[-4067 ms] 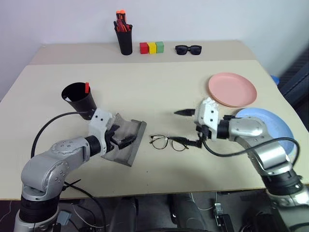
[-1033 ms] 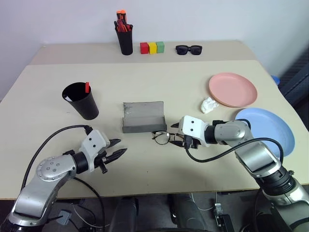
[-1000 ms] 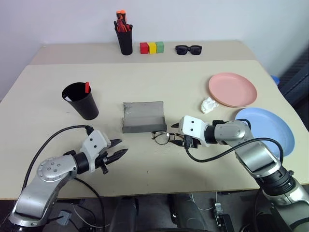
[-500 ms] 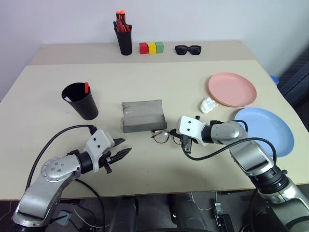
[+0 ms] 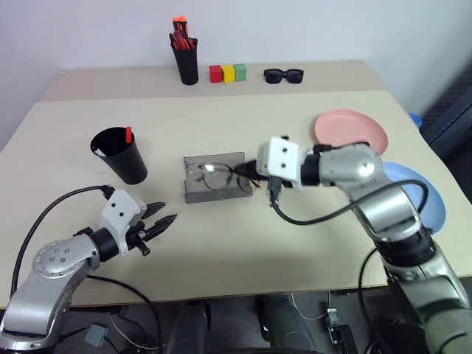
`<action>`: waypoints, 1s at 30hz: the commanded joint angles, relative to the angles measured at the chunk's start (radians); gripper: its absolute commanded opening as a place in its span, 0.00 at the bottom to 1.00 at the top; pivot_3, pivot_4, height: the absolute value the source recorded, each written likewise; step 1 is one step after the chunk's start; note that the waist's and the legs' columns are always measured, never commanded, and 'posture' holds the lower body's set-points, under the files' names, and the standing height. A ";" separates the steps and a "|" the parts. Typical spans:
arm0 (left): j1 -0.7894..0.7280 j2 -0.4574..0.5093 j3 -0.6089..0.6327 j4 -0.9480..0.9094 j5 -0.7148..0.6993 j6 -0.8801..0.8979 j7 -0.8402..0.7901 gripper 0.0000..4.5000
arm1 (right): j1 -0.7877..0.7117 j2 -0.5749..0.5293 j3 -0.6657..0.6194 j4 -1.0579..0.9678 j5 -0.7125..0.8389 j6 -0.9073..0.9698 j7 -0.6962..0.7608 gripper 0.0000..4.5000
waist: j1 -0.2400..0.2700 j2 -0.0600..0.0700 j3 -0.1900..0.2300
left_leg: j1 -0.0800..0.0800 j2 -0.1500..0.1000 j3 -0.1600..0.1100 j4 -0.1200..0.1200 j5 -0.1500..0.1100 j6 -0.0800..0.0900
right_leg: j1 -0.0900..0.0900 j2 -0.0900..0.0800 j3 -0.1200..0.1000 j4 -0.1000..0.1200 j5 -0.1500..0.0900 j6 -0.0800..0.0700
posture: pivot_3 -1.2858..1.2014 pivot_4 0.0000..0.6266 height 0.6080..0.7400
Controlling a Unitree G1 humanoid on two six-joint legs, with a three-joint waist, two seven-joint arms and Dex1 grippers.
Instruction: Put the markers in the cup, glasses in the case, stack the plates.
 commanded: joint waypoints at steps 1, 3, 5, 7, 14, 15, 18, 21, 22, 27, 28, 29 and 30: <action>0.010 0.009 0.041 -0.018 -0.037 0.006 -0.012 0.42 | -0.099 0.091 0.075 0.180 -0.085 -0.103 -0.053 0.01 | 0.002 0.000 0.000 | 0.000 0.000 0.000 0.000 0.000 0.000 | 0.000 0.000 0.000 0.000 0.000 0.000 | 0.52 0.24 1.00; 0.008 0.001 0.046 -0.019 -0.050 0.013 -0.003 0.42 | -0.157 0.164 0.102 0.322 -0.120 -0.158 -0.087 0.01 | 0.002 0.000 0.000 | 0.000 0.000 0.000 0.000 0.000 0.000 | 0.000 0.000 0.000 -0.001 0.000 0.000 | 0.52 0.24 1.00; 0.010 -0.006 0.044 -0.021 -0.051 0.007 0.005 0.42 | -0.188 0.219 0.129 0.460 -0.163 -0.238 -0.124 0.01 | 0.002 0.000 0.000 | 0.000 0.000 0.000 0.000 0.000 0.000 | -0.001 0.000 0.000 0.000 0.000 0.000 | 0.52 0.24 1.00; 0.022 -0.012 0.041 -0.030 -0.045 0.000 0.014 0.42 | -0.189 0.239 0.147 0.542 -0.190 -0.280 -0.129 0.01 | 0.004 0.000 0.000 | -0.001 0.000 0.000 -0.001 0.000 0.000 | -0.001 0.000 0.000 0.000 0.000 0.000 | 0.52 0.24 1.00; 0.086 -0.030 0.057 -0.058 -0.039 -0.027 0.036 0.42 | -0.101 0.144 0.152 0.519 -0.239 -0.357 -0.059 0.01 | 0.012 0.001 0.000 | -0.002 0.000 0.000 -0.001 0.000 0.000 | -0.001 0.000 0.000 -0.001 0.000 0.000 | 0.52 0.24 1.00; 0.086 -0.033 0.052 -0.059 -0.038 -0.029 0.039 0.42 | -0.094 0.138 0.153 0.520 -0.248 -0.362 -0.062 0.01 | 0.011 0.001 0.000 | -0.001 0.000 0.000 -0.001 0.000 0.000 | -0.001 0.000 0.000 -0.001 0.000 0.000 | 0.52 0.24 1.00; 0.068 -0.036 0.027 -0.052 -0.033 -0.034 0.046 0.42 | -0.077 0.135 0.151 0.505 -0.254 -0.333 -0.049 0.01 | 0.004 0.001 0.000 | 0.000 0.000 0.000 -0.001 0.000 0.000 | -0.001 0.000 0.000 0.000 0.001 -0.001 | 0.52 0.24 1.00; 0.043 -0.037 0.024 -0.036 -0.049 -0.030 0.036 0.42 | -0.065 0.138 0.137 0.456 -0.235 -0.291 -0.025 0.22 | 0.003 0.001 0.000 | 0.000 0.000 0.000 -0.001 0.000 0.000 | -0.001 0.000 0.000 0.001 0.001 0.000 | 0.52 0.24 1.00; 0.033 -0.038 0.028 -0.029 -0.061 -0.023 0.033 0.36 | -0.064 0.141 0.128 0.441 -0.233 -0.277 -0.028 0.33 | 0.003 0.001 0.000 | 0.000 0.000 0.000 -0.001 0.000 0.000 | -0.001 0.000 0.000 0.001 0.001 0.000 | 0.52 0.24 1.00; -0.085 -0.034 -0.010 0.018 -0.055 -0.001 0.049 0.01 | -0.055 0.133 0.064 0.365 -0.209 -0.227 -0.048 0.66 | 0.012 0.001 0.000 | 0.000 0.000 0.000 -0.001 0.000 0.000 | -0.001 0.000 0.000 0.001 0.001 0.000 | 0.52 0.24 1.00; -0.129 -0.034 -0.033 0.030 -0.042 0.023 0.074 0.01 | -0.047 0.125 0.051 0.343 -0.200 -0.215 -0.043 0.66 | 0.013 0.001 0.000 | 0.000 0.000 0.000 0.000 0.000 0.000 | -0.001 0.000 0.000 0.000 0.001 0.000 | 0.52 0.24 1.00; -0.190 -0.041 -0.059 0.046 -0.040 0.071 0.106 0.01 | -0.034 0.114 0.033 0.314 -0.188 -0.202 -0.037 0.66 | 0.016 0.001 0.000 | -0.001 0.000 0.000 0.000 0.000 0.000 | -0.001 0.000 0.000 0.000 0.001 0.000 | 0.52 0.24 1.00; -0.253 -0.050 -0.092 0.066 -0.019 0.094 0.135 0.01 | -0.018 0.100 0.013 0.282 -0.172 -0.182 -0.030 0.66 | 0.021 0.001 0.000 | -0.001 0.000 0.000 0.000 0.000 0.000 | 0.000 0.000 0.000 0.000 0.001 0.000 | 0.52 0.24 1.00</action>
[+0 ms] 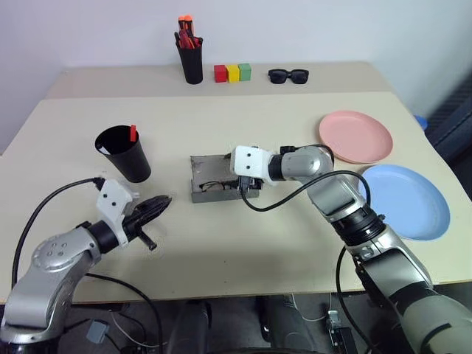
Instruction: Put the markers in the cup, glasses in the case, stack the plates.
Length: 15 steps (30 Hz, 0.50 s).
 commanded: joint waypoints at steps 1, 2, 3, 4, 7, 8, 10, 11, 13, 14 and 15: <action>-0.200 -0.030 -0.097 0.045 0.049 0.089 0.105 0.01 | 0.049 -0.048 -0.088 -0.139 0.062 0.046 0.020 0.66 | 0.012 0.000 0.000 | 0.000 0.000 0.000 0.000 0.000 0.000 | 0.001 0.000 0.000 0.000 0.000 0.000 | 0.52 0.24 1.00; -0.268 -0.052 -0.122 0.067 0.055 0.120 0.133 0.01 | 0.069 -0.067 -0.103 -0.168 0.072 0.054 0.028 0.66 | 0.014 0.000 0.000 | 0.000 0.000 -0.001 0.001 0.000 0.000 | 0.001 0.000 -0.001 0.000 0.001 0.002 | 0.52 0.24 1.00; -0.330 -0.075 -0.137 0.094 0.057 0.151 0.157 0.01 | 0.087 -0.084 -0.114 -0.193 0.081 0.057 0.033 0.66 | 0.017 -0.001 0.000 | 0.000 -0.001 -0.001 0.001 0.000 0.000 | 0.001 0.000 0.000 -0.001 0.002 0.003 | 0.52 0.24 1.00; -0.400 -0.093 -0.165 0.130 0.074 0.172 0.177 0.01 | 0.110 -0.105 -0.128 -0.224 0.094 0.058 0.041 0.66 | 0.022 -0.001 0.000 | 0.000 -0.001 -0.001 0.001 0.000 0.000 | 0.002 -0.001 0.000 -0.001 0.002 0.004 | 0.52 0.24 1.00; -0.615 -0.169 -0.242 0.290 0.118 0.245 0.232 0.01 | 0.181 -0.158 -0.178 -0.327 0.153 0.071 0.067 0.66 | 0.024 -0.001 0.000 | 0.000 -0.001 -0.001 0.001 0.000 0.000 | 0.001 0.000 -0.001 0.000 0.002 0.005 | 0.52 0.24 1.00; -0.671 -0.198 -0.244 0.341 0.114 0.275 0.245 0.01 | 0.198 -0.169 -0.190 -0.354 0.169 0.081 0.071 0.66 | 0.022 0.000 0.000 | 0.000 -0.001 -0.001 0.001 0.000 0.000 | 0.001 0.000 -0.001 0.000 0.002 0.006 | 0.52 0.24 1.00; -0.783 -0.232 -0.273 0.477 0.147 0.330 0.272 0.01 | 0.232 -0.193 -0.215 -0.406 0.197 0.108 0.075 0.66 | 0.019 0.000 0.000 | 0.000 -0.001 -0.001 0.001 0.000 0.000 | 0.001 0.000 -0.001 0.000 0.002 0.006 | 0.52 0.24 1.00; -0.835 -0.240 -0.296 0.551 0.176 0.341 0.279 0.01 | 0.247 -0.203 -0.227 -0.431 0.211 0.127 0.075 0.66 | 0.012 0.000 0.000 | 0.000 -0.001 -0.001 0.001 0.000 0.000 | 0.001 0.000 -0.001 0.000 0.002 0.006 | 0.52 0.24 1.00; -0.936 -0.262 -0.326 0.710 0.214 0.331 0.275 0.01 | 0.289 -0.227 -0.251 -0.493 0.242 0.164 0.076 0.66 | 0.004 0.000 0.000 | 0.000 -0.001 -0.002 0.000 0.000 0.000 | 0.001 0.000 -0.001 0.000 0.002 0.007 | 0.52 0.24 1.00; -0.985 -0.276 -0.332 0.795 0.226 0.333 0.273 0.01 | 0.306 -0.236 -0.255 -0.515 0.253 0.180 0.075 0.66 | 0.001 0.000 0.000 | 0.000 -0.001 -0.002 0.000 0.000 0.000 | 0.001 0.001 -0.001 0.000 0.002 0.007 | 0.52 0.24 1.00; -1.017 -0.285 -0.335 0.854 0.235 0.333 0.270 0.01 | 0.316 -0.241 -0.257 -0.530 0.261 0.191 0.074 0.66 | -0.003 0.000 0.000 | 0.000 -0.001 -0.002 0.000 0.000 0.000 | 0.001 0.001 -0.001 0.000 0.002 0.007 | 0.52 0.24 1.00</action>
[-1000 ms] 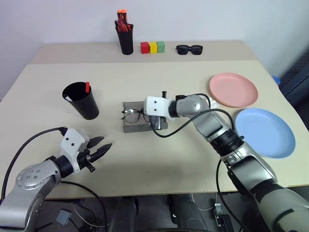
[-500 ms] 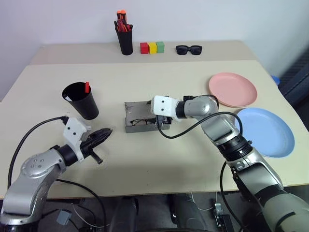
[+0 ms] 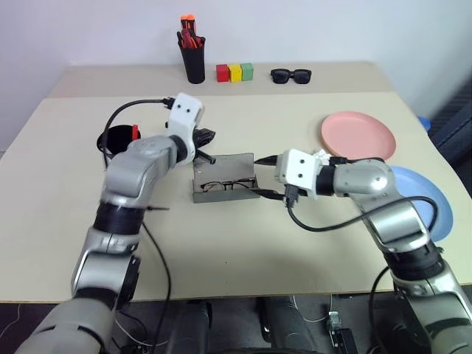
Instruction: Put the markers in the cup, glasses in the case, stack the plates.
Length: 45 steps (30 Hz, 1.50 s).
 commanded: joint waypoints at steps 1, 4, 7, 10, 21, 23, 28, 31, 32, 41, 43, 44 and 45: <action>-0.110 -0.023 -0.005 0.200 0.045 -0.009 -0.006 0.01 | 0.022 -0.022 -0.031 -0.090 0.045 0.042 -0.005 0.66 | -0.008 0.000 0.000 | 0.000 0.000 0.000 0.000 0.000 0.000 | 0.000 0.000 0.000 0.000 0.000 0.000 | 0.52 0.24 1.00; -0.229 -0.065 0.029 0.481 0.069 -0.093 0.001 0.01 | 0.069 -0.039 -0.041 -0.159 0.073 0.094 -0.016 0.66 | -0.004 0.000 0.000 | 0.000 0.000 0.000 0.000 0.000 0.000 | 0.000 0.000 0.000 0.000 0.000 0.000 | 0.52 0.24 1.00; -0.280 -0.077 0.020 0.619 0.093 -0.149 -0.038 0.01 | 0.082 -0.048 -0.042 -0.190 0.085 0.123 -0.029 0.66 | -0.006 0.000 0.000 | -0.001 0.000 0.000 0.000 0.000 0.000 | 0.000 0.000 0.000 0.000 0.000 0.000 | 0.52 0.24 1.00; -0.302 -0.076 -0.002 0.697 0.124 -0.169 -0.085 0.01 | 0.084 -0.057 -0.043 -0.208 0.098 0.146 -0.042 0.66 | -0.004 0.000 0.000 | -0.001 0.000 0.000 0.000 0.000 0.000 | 0.000 0.000 0.000 0.000 0.000 0.000 | 0.52 0.24 1.00; -0.023 0.055 -0.086 0.161 0.068 -0.018 -0.420 0.01 | 0.125 -0.032 -0.183 -0.158 0.203 0.244 -0.143 0.66 | -0.005 0.000 0.000 | -0.001 0.000 0.000 -0.001 0.000 0.000 | -0.001 0.000 0.000 0.001 0.000 0.000 | 0.52 0.24 1.00; 0.053 0.092 -0.101 0.010 0.045 0.019 -0.456 0.01 | 0.136 -0.024 -0.214 -0.134 0.217 0.239 -0.164 0.66 | -0.004 0.000 0.000 | -0.001 0.000 0.000 0.000 0.000 0.000 | -0.001 -0.001 0.000 0.001 0.000 0.000 | 0.52 0.24 1.00; 0.178 0.135 -0.106 -0.230 0.000 0.086 -0.472 0.01 | 0.142 -0.004 -0.265 -0.073 0.253 0.235 -0.207 0.66 | -0.002 0.000 0.000 | 0.000 0.000 0.000 0.000 0.000 0.000 | 0.000 -0.001 0.001 0.001 0.000 0.000 | 0.52 0.24 1.00; 0.231 0.173 -0.125 -0.345 -0.025 0.099 -0.507 0.01 | 0.142 -0.009 -0.272 -0.037 0.245 0.212 -0.230 0.66 | -0.001 0.000 0.000 | 0.000 0.000 0.000 0.001 0.000 0.000 | 0.001 -0.001 0.001 0.001 0.000 0.000 | 0.52 0.24 1.00; 0.257 0.198 -0.145 -0.395 -0.027 0.089 -0.527 0.01 | 0.136 -0.008 -0.279 -0.018 0.239 0.207 -0.243 0.66 | -0.002 0.000 0.000 | 0.000 0.000 0.000 0.001 0.000 0.000 | 0.000 -0.001 0.001 0.000 0.000 0.000 | 0.52 0.24 1.00; 0.427 0.290 -0.152 -0.557 -0.015 -0.093 -0.541 0.01 | -0.006 -0.114 -0.182 0.369 -0.007 0.071 -0.362 0.66 | -0.002 0.002 -0.001 | 0.001 0.000 0.002 0.001 0.000 0.000 | 0.001 -0.001 0.002 0.000 -0.002 -0.004 | 0.52 0.24 1.00; 0.446 0.245 -0.088 -0.548 -0.031 -0.165 -0.500 0.01 | -0.036 -0.156 -0.126 0.481 -0.095 -0.030 -0.366 0.66 | -0.001 0.002 -0.001 | 0.001 0.000 0.002 0.001 0.000 0.000 | 0.001 -0.001 0.002 0.000 -0.002 -0.004 | 0.52 0.24 1.00; 0.459 0.223 -0.056 -0.547 -0.042 -0.194 -0.481 0.01 | -0.054 -0.172 -0.102 0.539 -0.127 -0.080 -0.359 0.66 | -0.001 0.002 -0.001 | 0.000 0.000 0.003 0.001 0.000 0.000 | 0.001 -0.001 0.002 -0.001 -0.002 -0.004 | 0.52 0.24 1.00; 0.468 0.208 -0.038 -0.546 -0.046 -0.212 -0.469 0.01 | -0.067 -0.180 -0.089 0.579 -0.145 -0.117 -0.352 0.66 | -0.002 0.001 0.000 | 0.000 0.000 0.003 0.001 0.000 0.000 | 0.000 -0.001 0.002 -0.001 -0.002 -0.004 | 0.52 0.24 1.00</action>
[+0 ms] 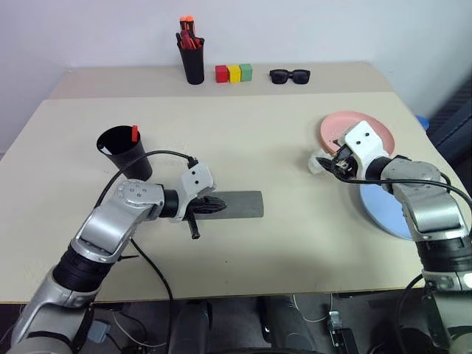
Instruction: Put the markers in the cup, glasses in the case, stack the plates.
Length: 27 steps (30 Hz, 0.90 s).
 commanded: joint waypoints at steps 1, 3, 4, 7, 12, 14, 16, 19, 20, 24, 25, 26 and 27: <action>0.022 -0.046 0.109 -0.019 -0.037 -0.085 0.054 0.01 | -0.072 -0.047 0.055 0.154 -0.108 -0.170 0.010 0.66 | -0.002 0.000 0.000 | 0.000 0.000 0.000 0.000 0.000 0.000 | 0.000 0.000 0.000 0.000 0.000 0.000 | 0.52 0.24 1.00; 0.048 -0.061 0.144 -0.034 -0.057 -0.086 0.072 0.01 | -0.124 -0.054 0.092 0.269 -0.155 -0.249 0.018 0.66 | -0.008 0.001 0.000 | 0.000 0.000 0.000 0.000 0.000 0.000 | -0.001 0.000 0.000 0.000 0.001 0.002 | 0.52 0.24 1.00; 0.059 -0.064 0.155 -0.043 -0.064 -0.089 0.076 0.01 | -0.148 -0.053 0.105 0.318 -0.173 -0.280 0.018 0.66 | -0.012 0.001 0.001 | 0.001 0.000 0.001 -0.001 0.000 0.000 | -0.001 0.000 0.001 0.000 0.001 0.002 | 0.52 0.24 1.00; 0.092 -0.071 0.179 -0.073 -0.081 -0.109 0.089 0.01 | -0.214 -0.040 0.134 0.469 -0.222 -0.370 0.004 0.66 | -0.014 0.001 0.001 | 0.001 0.000 0.001 -0.001 0.000 0.000 | -0.001 0.000 0.001 0.001 0.002 0.003 | 0.52 0.24 1.00; 0.142 -0.083 0.195 -0.130 -0.104 -0.135 0.114 0.00 | -0.290 0.001 0.171 0.697 -0.296 -0.484 -0.073 0.46 | -0.012 0.001 0.001 | 0.001 0.000 0.001 0.000 0.000 0.000 | 0.000 0.000 0.001 0.001 0.002 0.003 | 0.52 0.24 1.00; 0.163 -0.085 0.200 -0.143 -0.114 -0.146 0.117 0.00 | -0.309 0.016 0.172 0.746 -0.304 -0.517 -0.089 0.24 | -0.010 0.001 0.001 | 0.001 0.000 0.001 -0.001 0.000 0.000 | 0.000 0.000 0.001 0.000 0.002 0.003 | 0.52 0.24 1.00; 0.175 -0.094 0.208 -0.150 -0.123 -0.148 0.129 0.00 | -0.316 0.021 0.164 0.755 -0.306 -0.535 -0.098 0.01 | -0.007 0.001 0.001 | 0.001 0.000 0.001 -0.001 0.000 0.000 | 0.000 0.000 0.001 0.001 0.002 0.003 | 0.52 0.24 1.00; 0.187 -0.106 0.210 -0.153 -0.136 -0.150 0.147 0.00 | -0.304 0.005 0.152 0.709 -0.319 -0.545 -0.122 0.00 | -0.006 0.001 0.001 | 0.001 0.000 0.001 0.000 0.000 0.000 | 0.000 0.000 0.001 0.001 0.002 0.003 | 0.52 0.24 1.00; 0.189 -0.110 0.208 -0.151 -0.132 -0.164 0.148 0.00 | -0.287 -0.013 0.137 0.649 -0.315 -0.529 -0.119 0.00 | -0.006 0.002 0.001 | 0.001 0.000 0.001 0.000 0.000 0.000 | 0.000 0.000 0.001 0.001 0.002 0.003 | 0.52 0.24 1.00; 0.188 -0.126 0.193 -0.146 -0.173 -0.171 0.122 0.00 | -0.162 -0.091 0.006 0.309 -0.229 -0.357 -0.055 0.00 | 0.002 0.004 0.002 | 0.000 0.000 0.001 -0.001 0.000 0.000 | -0.001 0.000 0.001 0.001 0.002 0.004 | 0.52 0.24 1.00; 0.186 -0.127 0.187 -0.147 -0.188 -0.162 0.109 0.00 | -0.132 -0.102 -0.020 0.246 -0.213 -0.319 -0.041 0.00 | 0.002 0.004 0.002 | 0.000 0.000 0.000 -0.001 0.000 0.000 | -0.001 0.000 0.001 0.001 0.002 0.004 | 0.52 0.24 1.00; 0.182 -0.124 0.171 -0.145 -0.200 -0.161 0.083 0.00 | -0.071 -0.131 -0.070 0.141 -0.181 -0.255 -0.005 0.00 | 0.005 0.004 0.002 | 0.000 0.000 0.000 -0.001 0.000 0.000 | -0.001 0.000 0.001 0.001 0.002 0.004 | 0.52 0.24 1.00; 0.177 -0.122 0.158 -0.139 -0.208 -0.161 0.061 0.00 | -0.010 -0.158 -0.116 0.047 -0.156 -0.195 0.029 0.00 | 0.012 0.004 0.002 | 0.000 0.000 0.000 -0.001 0.000 0.000 | 0.000 0.000 0.001 0.001 0.002 0.004 | 0.52 0.24 1.00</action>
